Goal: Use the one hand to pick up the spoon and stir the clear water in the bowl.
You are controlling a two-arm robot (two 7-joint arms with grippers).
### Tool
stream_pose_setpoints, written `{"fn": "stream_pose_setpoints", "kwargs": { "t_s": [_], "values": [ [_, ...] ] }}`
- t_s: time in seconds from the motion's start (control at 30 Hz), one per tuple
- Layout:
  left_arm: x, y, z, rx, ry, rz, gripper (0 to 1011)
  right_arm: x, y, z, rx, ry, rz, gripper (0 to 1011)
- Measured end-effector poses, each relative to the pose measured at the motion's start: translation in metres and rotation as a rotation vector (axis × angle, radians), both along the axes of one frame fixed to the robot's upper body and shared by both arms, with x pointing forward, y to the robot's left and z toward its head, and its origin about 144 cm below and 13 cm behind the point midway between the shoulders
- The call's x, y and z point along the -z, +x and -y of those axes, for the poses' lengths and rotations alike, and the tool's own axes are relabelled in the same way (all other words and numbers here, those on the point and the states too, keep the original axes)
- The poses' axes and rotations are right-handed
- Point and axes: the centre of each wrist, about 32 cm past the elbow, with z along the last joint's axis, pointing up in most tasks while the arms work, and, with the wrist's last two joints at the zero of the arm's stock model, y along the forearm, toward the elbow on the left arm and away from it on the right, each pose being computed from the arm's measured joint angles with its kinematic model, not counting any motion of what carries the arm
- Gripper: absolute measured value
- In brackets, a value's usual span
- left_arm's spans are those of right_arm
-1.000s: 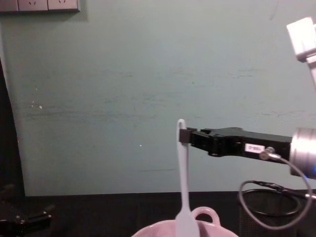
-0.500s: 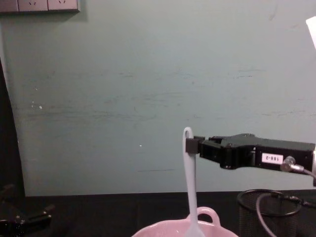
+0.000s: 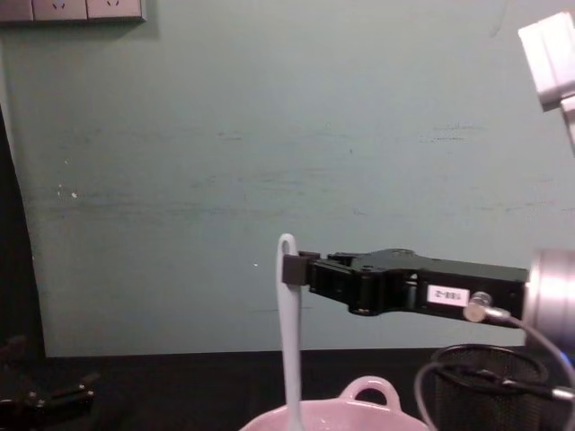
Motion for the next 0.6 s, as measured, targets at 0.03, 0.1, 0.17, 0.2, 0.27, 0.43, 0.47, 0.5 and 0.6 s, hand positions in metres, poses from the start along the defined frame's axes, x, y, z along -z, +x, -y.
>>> {"fn": "stream_pose_setpoints", "kwargs": {
  "t_s": [0.03,0.1,0.17,0.2,0.27,0.43,0.47,0.5,0.6],
  "values": [
    [0.000,0.000,0.000,0.000,0.000,0.000,1011,0.001,0.001,-0.001,0.000,0.004,0.000,101],
    [0.000,0.000,0.000,0.000,0.000,0.000,1011,0.003,0.005,-0.005,0.001,0.016,-0.002,101],
    [0.000,0.000,0.000,0.000,0.000,0.000,1011,0.004,0.008,-0.007,0.005,0.019,-0.004,100],
    [0.000,0.000,0.000,0.000,0.000,0.000,1011,0.005,0.011,-0.008,0.010,0.021,-0.004,100],
    [0.000,0.000,0.000,0.000,0.000,0.000,1011,0.007,0.015,-0.007,0.022,0.021,-0.006,100],
    [0.000,0.000,0.000,0.000,0.000,0.000,1011,0.009,0.021,-0.001,0.056,0.020,-0.005,101],
    [0.000,0.000,0.000,0.000,0.000,0.000,1011,0.009,0.021,0.000,0.062,0.020,-0.004,101],
    [0.000,0.000,0.000,0.000,0.000,0.000,1011,0.008,0.022,0.004,0.074,0.020,-0.001,100],
    [0.000,0.000,0.000,0.000,0.000,0.000,1011,0.007,0.022,0.012,0.098,0.019,0.004,100]
  ]
}}
